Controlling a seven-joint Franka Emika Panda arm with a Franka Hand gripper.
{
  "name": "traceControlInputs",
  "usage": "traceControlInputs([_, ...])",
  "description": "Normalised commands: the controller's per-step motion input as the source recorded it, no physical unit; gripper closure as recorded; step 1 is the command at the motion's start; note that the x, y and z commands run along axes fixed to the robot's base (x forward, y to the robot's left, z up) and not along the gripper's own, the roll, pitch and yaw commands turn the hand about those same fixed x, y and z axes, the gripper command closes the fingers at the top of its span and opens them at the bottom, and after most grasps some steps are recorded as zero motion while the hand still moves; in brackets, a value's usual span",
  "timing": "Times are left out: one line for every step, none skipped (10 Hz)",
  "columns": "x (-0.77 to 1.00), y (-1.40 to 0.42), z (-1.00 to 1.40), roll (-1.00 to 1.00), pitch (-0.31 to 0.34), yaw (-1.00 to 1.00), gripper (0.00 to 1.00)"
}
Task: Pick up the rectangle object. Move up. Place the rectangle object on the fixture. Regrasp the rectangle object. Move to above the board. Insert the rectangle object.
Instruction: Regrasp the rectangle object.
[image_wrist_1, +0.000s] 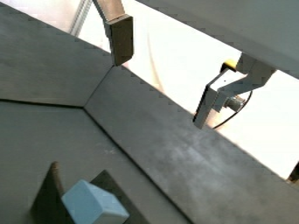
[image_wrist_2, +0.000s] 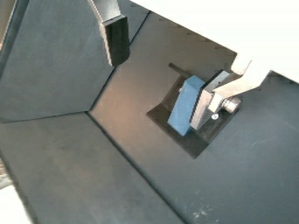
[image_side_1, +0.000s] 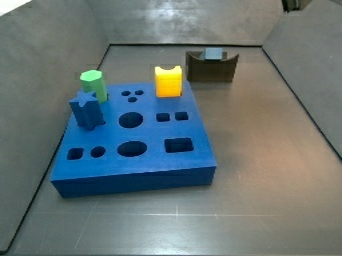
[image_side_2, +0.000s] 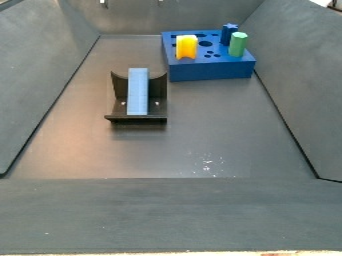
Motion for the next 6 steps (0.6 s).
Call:
traceControlInputs([0.06, -0.04, -0.02, 0.80, 0.107, 0.03, 0.00])
traceControlInputs([0.07, -0.04, -0.01, 0.61, 0.131, 0.04, 0.00])
traceControlInputs([0.07, -0.04, -0.02, 0.41, 0.155, 0.07, 0.00])
traceControlInputs([0.07, -0.04, -0.01, 0.34, 0.166, 0.09, 0.00])
traceControlInputs([0.03, 0.07, -1.00, 0.36, 0.252, 0.15, 0.00])
traceControlInputs([0.04, 0.07, -1.00, 0.33, 0.231, 0.17, 0.00])
